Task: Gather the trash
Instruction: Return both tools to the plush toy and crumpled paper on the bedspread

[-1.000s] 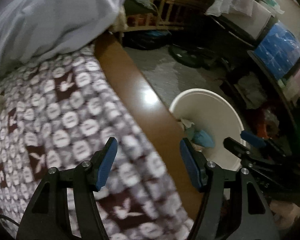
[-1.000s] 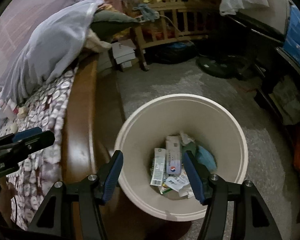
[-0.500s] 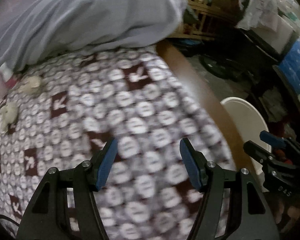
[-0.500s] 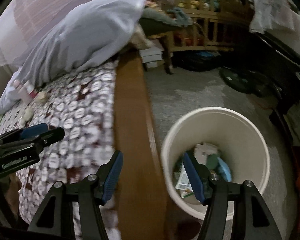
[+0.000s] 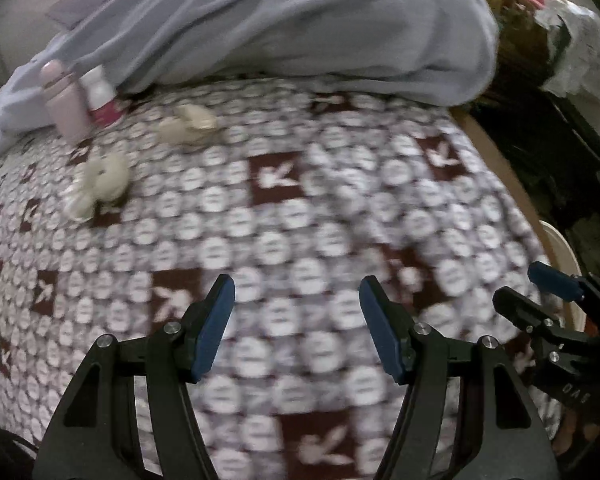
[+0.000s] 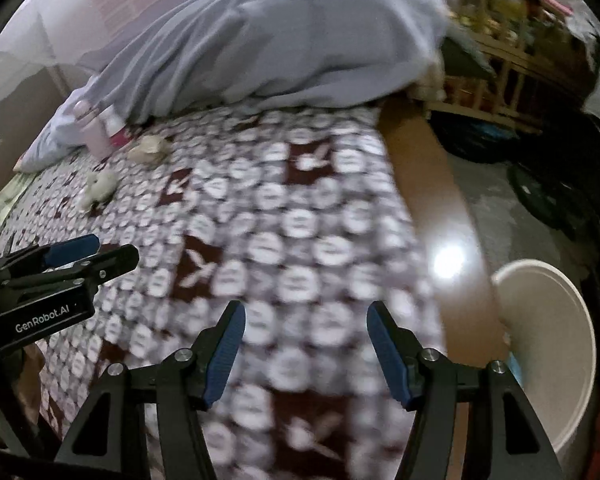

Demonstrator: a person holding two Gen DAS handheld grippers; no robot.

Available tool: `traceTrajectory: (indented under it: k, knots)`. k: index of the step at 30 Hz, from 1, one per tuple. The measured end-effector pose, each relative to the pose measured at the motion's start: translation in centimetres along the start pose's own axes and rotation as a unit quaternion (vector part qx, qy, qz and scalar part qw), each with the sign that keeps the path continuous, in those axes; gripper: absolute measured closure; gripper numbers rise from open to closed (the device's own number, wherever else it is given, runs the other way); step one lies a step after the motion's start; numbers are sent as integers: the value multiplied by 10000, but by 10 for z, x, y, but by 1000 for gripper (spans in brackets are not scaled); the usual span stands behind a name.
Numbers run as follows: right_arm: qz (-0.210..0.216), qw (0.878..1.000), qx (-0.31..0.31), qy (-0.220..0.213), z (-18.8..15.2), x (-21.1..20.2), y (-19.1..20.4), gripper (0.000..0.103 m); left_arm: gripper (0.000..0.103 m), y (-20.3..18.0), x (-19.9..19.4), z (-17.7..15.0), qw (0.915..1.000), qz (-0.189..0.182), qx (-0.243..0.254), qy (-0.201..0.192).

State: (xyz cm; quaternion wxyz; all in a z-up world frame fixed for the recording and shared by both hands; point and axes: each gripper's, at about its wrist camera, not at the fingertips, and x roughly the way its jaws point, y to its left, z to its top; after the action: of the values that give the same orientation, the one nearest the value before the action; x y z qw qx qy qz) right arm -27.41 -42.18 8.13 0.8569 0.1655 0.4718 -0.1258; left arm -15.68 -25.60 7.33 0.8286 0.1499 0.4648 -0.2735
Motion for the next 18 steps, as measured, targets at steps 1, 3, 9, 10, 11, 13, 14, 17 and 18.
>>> traceTrajectory:
  k: [1, 3, 9, 10, 11, 13, 14, 17, 18]
  knots:
    - [41, 10000, -36, 20, 2, 4, 7, 42, 39, 8, 0, -1, 10000, 46, -39, -1]
    - [97, 9999, -128, 58, 7, 12, 20, 42, 39, 24, 1, -2, 9998, 135, -115, -1]
    - [307, 9985, -416, 196, 16, 37, 57, 42, 39, 77, 3, -9, 9985, 349, -411, 53]
    - [340, 9980, -476, 225, 18, 43, 64, 42, 39, 84, 4, -9, 9983, 373, -454, 67]
    - [349, 9977, -522, 234, 19, 46, 69, 41, 39, 98, 5, -10, 9977, 420, -531, 93]
    - [444, 9964, -679, 249, 27, 56, 84, 41, 39, 116, 7, -9, 9968, 483, -628, 102]
    - [498, 9959, -710, 275, 30, 61, 88, 41, 39, 129, 7, -8, 9961, 530, -705, 89]
    - [632, 9941, -802, 360, 45, 77, 107, 41, 39, 154, 9, -3, 9947, 569, -854, 74]
    - [701, 9933, -850, 337, 54, 84, 116, 41, 39, 161, 10, -1, 9942, 574, -906, 68]
